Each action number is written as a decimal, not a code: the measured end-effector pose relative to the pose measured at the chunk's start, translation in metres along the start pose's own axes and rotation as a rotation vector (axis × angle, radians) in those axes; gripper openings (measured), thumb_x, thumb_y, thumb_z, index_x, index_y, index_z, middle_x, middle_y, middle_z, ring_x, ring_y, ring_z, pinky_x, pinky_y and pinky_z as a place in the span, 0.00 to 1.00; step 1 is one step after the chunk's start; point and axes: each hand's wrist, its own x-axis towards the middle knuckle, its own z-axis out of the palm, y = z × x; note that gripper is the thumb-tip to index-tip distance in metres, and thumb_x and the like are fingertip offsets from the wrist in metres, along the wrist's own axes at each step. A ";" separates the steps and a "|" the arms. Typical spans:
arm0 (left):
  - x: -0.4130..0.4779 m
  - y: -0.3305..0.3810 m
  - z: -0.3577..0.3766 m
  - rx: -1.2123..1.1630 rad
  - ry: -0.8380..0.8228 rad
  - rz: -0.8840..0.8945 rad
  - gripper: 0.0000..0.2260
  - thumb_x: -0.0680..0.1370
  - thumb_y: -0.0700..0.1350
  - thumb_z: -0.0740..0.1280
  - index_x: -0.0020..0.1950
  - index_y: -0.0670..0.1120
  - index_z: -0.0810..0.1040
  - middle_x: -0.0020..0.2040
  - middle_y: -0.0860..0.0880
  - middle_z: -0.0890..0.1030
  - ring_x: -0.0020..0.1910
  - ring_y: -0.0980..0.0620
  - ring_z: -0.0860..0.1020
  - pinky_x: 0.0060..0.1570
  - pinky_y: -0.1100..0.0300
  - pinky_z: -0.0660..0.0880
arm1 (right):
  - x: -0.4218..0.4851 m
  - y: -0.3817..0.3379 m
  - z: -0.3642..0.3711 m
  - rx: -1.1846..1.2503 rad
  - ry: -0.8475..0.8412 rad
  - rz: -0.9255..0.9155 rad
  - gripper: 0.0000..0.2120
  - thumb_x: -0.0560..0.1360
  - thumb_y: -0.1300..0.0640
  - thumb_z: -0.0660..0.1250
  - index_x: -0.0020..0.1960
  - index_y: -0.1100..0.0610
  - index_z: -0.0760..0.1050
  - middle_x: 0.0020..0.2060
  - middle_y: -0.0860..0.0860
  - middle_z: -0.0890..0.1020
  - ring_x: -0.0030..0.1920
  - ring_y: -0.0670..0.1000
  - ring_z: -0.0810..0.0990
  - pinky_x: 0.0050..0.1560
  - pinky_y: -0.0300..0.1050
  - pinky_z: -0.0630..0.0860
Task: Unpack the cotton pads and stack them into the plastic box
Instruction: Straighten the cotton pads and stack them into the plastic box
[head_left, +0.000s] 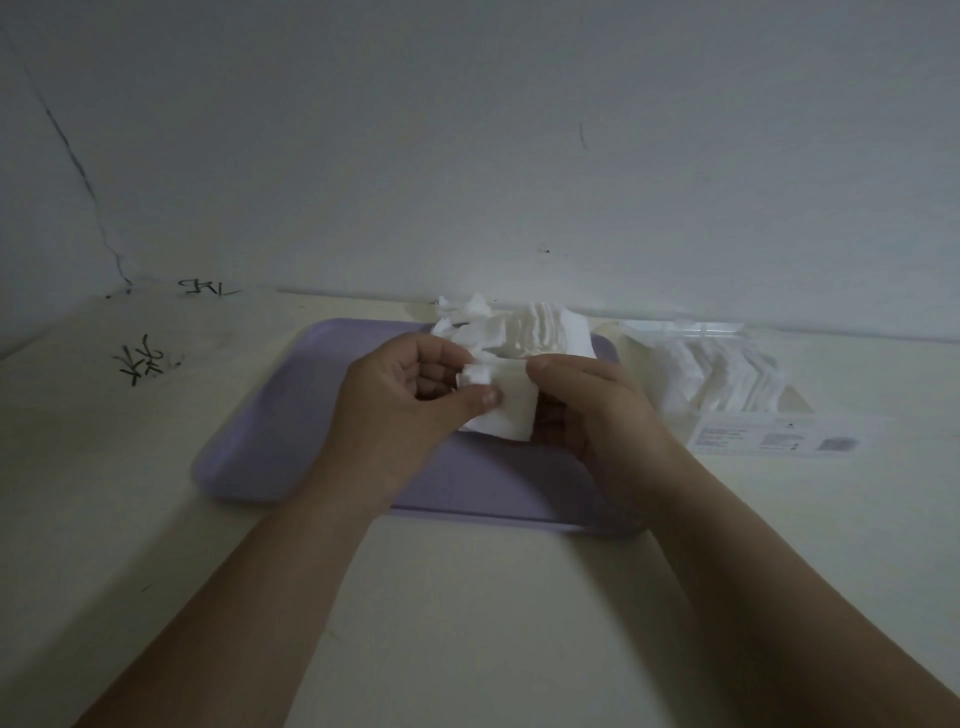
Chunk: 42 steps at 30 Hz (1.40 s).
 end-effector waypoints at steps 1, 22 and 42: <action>0.001 0.000 0.000 0.023 0.046 -0.008 0.17 0.65 0.44 0.86 0.46 0.48 0.82 0.41 0.44 0.84 0.39 0.52 0.80 0.44 0.58 0.80 | 0.000 -0.001 0.000 0.017 -0.012 0.005 0.17 0.79 0.53 0.69 0.57 0.67 0.83 0.58 0.72 0.82 0.60 0.69 0.83 0.65 0.67 0.77; -0.003 -0.001 0.012 0.225 0.005 0.068 0.08 0.81 0.44 0.72 0.43 0.45 0.80 0.29 0.58 0.76 0.26 0.61 0.69 0.29 0.71 0.67 | 0.001 -0.001 0.007 0.258 0.140 0.098 0.12 0.84 0.63 0.63 0.63 0.60 0.83 0.60 0.63 0.85 0.62 0.65 0.84 0.63 0.64 0.81; 0.006 -0.011 -0.001 0.172 -0.143 -0.016 0.15 0.73 0.57 0.77 0.58 0.55 0.84 0.42 0.42 0.85 0.37 0.46 0.80 0.41 0.51 0.77 | 0.005 0.011 0.002 -0.130 0.100 -0.059 0.19 0.80 0.73 0.66 0.67 0.57 0.77 0.57 0.64 0.85 0.58 0.59 0.84 0.64 0.61 0.81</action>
